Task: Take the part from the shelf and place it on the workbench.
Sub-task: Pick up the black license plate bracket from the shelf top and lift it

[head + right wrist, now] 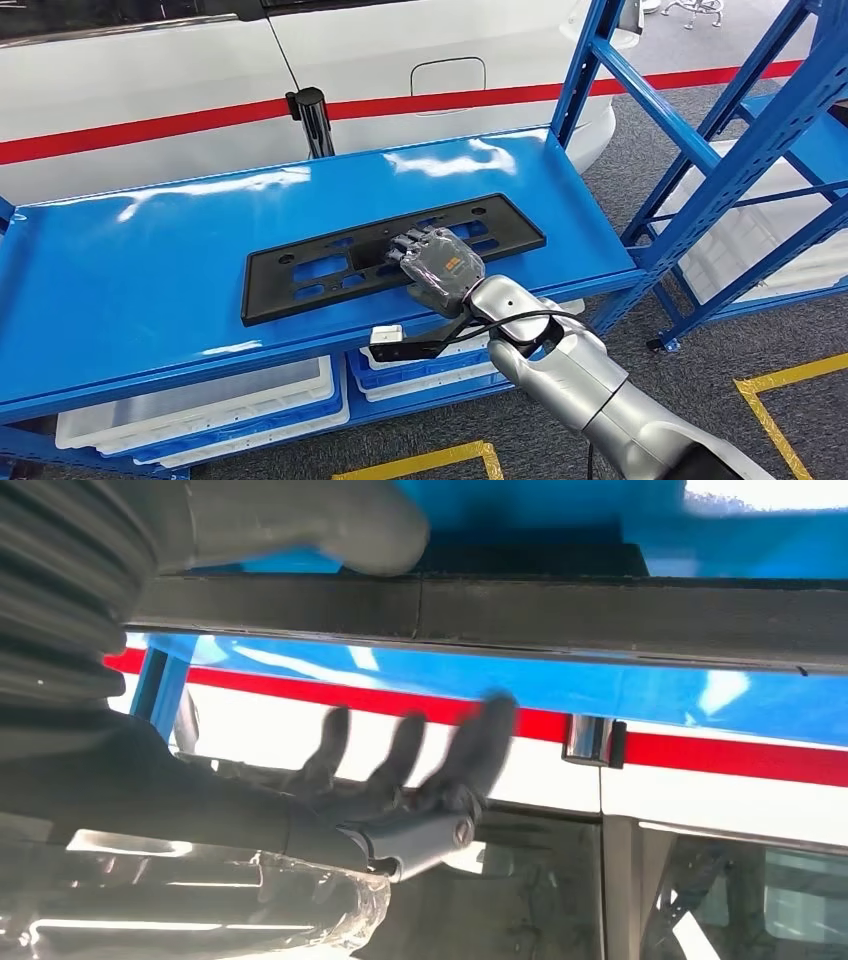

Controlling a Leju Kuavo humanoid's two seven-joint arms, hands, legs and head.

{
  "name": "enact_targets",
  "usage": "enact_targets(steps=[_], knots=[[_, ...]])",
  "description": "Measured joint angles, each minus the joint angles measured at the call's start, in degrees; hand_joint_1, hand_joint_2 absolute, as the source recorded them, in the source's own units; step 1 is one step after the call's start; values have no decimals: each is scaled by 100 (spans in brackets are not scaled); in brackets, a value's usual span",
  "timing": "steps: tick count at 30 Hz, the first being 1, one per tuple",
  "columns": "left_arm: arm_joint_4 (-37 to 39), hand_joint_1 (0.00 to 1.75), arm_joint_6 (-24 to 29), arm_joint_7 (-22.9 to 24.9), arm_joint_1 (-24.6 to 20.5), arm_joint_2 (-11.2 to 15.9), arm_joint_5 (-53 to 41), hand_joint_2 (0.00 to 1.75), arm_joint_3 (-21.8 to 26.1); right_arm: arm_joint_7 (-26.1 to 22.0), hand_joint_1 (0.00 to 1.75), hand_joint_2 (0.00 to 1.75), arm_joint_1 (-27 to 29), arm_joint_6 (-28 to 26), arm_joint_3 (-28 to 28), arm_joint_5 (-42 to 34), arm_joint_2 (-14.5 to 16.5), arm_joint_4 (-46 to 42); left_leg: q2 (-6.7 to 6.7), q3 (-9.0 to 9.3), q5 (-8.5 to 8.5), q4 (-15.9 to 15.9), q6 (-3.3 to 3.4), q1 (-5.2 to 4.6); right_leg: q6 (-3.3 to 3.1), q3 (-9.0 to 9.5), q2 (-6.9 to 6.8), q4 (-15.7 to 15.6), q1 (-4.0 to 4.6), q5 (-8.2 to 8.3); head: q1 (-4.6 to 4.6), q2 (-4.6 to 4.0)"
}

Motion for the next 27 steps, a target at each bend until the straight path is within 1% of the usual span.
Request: enact_targets(steps=[6,10,14,21,25,27], knots=[[0,0,0,-47,-9,0,-20,0,10,240,0,175,-25,-103,32,329,23,105,1,-4,2,1,23,-8,51,-1,0,-3,-11,9,-1,0],[0,0,0,-143,-13,0,-23,0,41,370,0,175,-96,-102,87,466,160,474,2,-2,4,1,25,-4,51,-3,0,-3,-9,9,-3,0],[0,0,4,-201,-16,0,-23,0,90,398,0,175,-164,-148,102,488,284,779,3,2,4,1,25,7,51,-4,0,-2,-2,9,-3,0],[0,0,9,-227,-17,-2,-21,0,107,398,0,175,-234,-180,103,489,375,1016,5,7,4,1,24,11,50,-2,1,-2,0,9,-3,0],[0,0,30,-378,-16,-8,3,0,131,398,171,175,-278,-183,103,495,429,1211,5,8,5,1,25,10,50,2,1,-2,0,9,-2,0],[0,0,78,-499,-14,-16,25,0,149,364,174,175,-310,-239,101,470,475,1409,4,8,5,1,25,10,50,3,1,-2,0,9,-3,0]])
